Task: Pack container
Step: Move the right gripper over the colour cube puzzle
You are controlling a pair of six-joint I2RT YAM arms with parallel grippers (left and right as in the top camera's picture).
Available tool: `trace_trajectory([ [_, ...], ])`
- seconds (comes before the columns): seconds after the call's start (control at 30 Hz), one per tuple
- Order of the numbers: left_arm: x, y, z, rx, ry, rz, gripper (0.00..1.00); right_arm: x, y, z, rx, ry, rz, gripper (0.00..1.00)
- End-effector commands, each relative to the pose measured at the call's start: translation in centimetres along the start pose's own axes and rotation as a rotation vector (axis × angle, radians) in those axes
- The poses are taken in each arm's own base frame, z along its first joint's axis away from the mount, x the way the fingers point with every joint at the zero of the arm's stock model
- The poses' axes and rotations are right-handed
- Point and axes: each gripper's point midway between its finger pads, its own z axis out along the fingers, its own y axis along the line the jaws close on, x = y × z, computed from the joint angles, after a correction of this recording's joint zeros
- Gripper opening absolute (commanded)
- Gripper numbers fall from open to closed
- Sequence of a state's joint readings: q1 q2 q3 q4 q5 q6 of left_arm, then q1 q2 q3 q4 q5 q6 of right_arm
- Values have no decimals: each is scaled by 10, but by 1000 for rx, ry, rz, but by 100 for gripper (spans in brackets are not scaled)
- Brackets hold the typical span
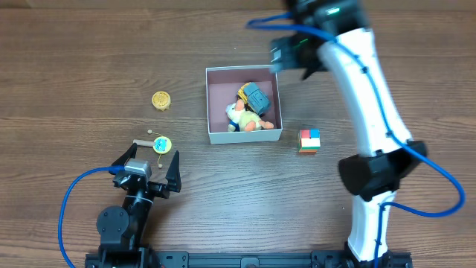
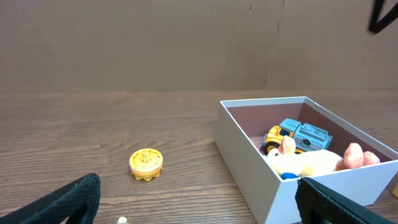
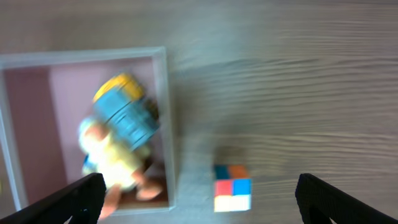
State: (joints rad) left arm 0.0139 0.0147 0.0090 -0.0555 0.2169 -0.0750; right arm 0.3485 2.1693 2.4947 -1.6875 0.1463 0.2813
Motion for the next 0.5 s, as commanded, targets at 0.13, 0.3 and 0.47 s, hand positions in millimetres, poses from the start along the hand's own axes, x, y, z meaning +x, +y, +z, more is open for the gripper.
trace_trajectory([
  [0.13, 0, 1, 0, -4, -6, -6, 100, 1, -54, 2, -122, 79, 152, 100],
  [0.3, 0, 1, 0, -4, -6, -6, 100, 38, -61, 11, -87, 185, 114, 100],
  [0.47, 0, 1, 0, -4, -6, -6, 100, 80, -87, -7, 19, 206, 110, 100],
])
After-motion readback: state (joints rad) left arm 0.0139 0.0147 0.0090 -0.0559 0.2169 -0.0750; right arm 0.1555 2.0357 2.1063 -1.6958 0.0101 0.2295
